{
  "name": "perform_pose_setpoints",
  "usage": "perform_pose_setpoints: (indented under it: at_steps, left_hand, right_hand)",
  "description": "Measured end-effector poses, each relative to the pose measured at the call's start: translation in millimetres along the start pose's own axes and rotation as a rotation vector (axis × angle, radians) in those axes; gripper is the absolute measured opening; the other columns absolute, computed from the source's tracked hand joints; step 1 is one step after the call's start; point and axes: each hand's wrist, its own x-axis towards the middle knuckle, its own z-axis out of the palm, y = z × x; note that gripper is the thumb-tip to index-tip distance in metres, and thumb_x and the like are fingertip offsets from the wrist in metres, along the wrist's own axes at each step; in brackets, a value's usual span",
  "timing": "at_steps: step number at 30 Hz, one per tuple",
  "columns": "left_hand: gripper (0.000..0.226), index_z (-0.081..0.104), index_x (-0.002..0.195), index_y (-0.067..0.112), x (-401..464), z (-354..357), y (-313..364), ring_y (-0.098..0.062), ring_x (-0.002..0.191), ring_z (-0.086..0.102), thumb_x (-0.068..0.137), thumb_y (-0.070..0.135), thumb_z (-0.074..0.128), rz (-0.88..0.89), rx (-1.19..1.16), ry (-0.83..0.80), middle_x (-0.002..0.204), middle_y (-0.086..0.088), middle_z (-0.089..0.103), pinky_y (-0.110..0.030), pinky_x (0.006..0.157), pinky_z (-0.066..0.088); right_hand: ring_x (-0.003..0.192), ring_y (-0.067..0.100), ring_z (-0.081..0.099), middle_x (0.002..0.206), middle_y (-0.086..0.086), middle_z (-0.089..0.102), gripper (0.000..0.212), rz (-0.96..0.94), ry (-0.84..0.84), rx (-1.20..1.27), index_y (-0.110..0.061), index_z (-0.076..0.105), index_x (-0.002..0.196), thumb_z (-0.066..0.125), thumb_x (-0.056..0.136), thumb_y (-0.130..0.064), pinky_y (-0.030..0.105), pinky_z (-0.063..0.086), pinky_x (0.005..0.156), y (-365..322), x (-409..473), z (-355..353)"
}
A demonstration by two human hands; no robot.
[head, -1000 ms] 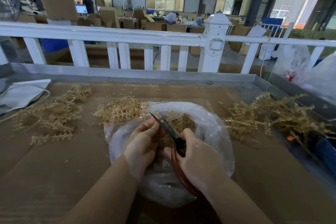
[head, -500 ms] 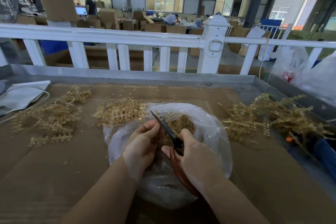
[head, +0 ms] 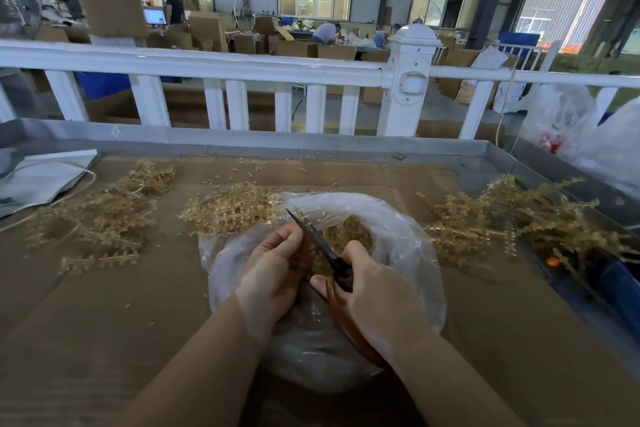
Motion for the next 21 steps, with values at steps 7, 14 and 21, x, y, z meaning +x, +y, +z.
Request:
perform_pose_setpoints:
  at_steps: [7, 14, 21]
  left_hand:
    - [0.016, 0.058, 0.084, 0.005, 5.2, -2.9, 0.4, -0.022, 0.076, 0.057, 0.092, -0.003, 0.048, -0.040, 0.037, 0.027, 0.082, -0.012, 0.060, -0.033, 0.080, 0.046]
    - [0.022, 0.059, 0.077, 0.008, 8.5, -5.4, 2.3, -0.021, 0.071, 0.056, 0.094, 0.001, 0.046, -0.086, -0.024, 0.052, 0.072, -0.008, 0.062, -0.036, 0.083, 0.046]
    - [0.019, 0.057, 0.080, 0.006, 8.0, -7.2, 1.7, -0.022, 0.075, 0.057, 0.093, 0.000, 0.046, -0.063, 0.009, 0.019, 0.079, -0.011, 0.060, -0.036, 0.083, 0.046]
  right_hand:
    - [0.070, 0.011, 0.057, 0.071, -0.008, 0.055, 0.035, -0.002, -0.003, -0.007, -0.030, 0.036, 0.089, 0.052, 0.086, -0.061, 0.025, 0.043, 0.063, 2.8, -2.8, 1.4]
    - [0.069, 0.008, 0.055, 0.073, -0.009, 0.054, 0.034, -0.050, 0.019, -0.061, -0.033, 0.033, 0.091, 0.049, 0.086, -0.063, 0.021, 0.042, 0.062, 3.1, -3.1, 6.1]
    - [0.067, 0.005, 0.054, 0.071, -0.010, 0.053, 0.034, -0.042, 0.022, -0.040, -0.035, 0.033, 0.088, 0.053, 0.085, -0.062, 0.017, 0.038, 0.059, 4.5, -3.6, 8.9]
